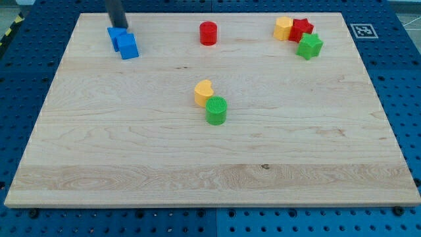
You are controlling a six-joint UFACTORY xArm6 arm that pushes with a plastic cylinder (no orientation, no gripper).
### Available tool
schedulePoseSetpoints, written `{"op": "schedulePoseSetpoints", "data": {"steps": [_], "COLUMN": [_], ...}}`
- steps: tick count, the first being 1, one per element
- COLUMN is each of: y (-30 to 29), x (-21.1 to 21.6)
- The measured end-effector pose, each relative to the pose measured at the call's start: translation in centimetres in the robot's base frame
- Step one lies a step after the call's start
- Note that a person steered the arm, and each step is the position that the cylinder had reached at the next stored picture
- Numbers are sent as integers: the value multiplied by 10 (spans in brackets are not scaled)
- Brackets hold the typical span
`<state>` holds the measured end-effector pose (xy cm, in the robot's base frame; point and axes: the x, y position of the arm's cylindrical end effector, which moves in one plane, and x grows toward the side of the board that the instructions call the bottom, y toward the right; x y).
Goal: Nudge the blue cube left a bit
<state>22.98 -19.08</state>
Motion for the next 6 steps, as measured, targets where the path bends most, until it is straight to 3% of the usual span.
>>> {"op": "schedulePoseSetpoints", "data": {"steps": [1, 2, 4, 6], "y": [53, 92, 58, 43], "x": [-12, 7, 78, 81]}}
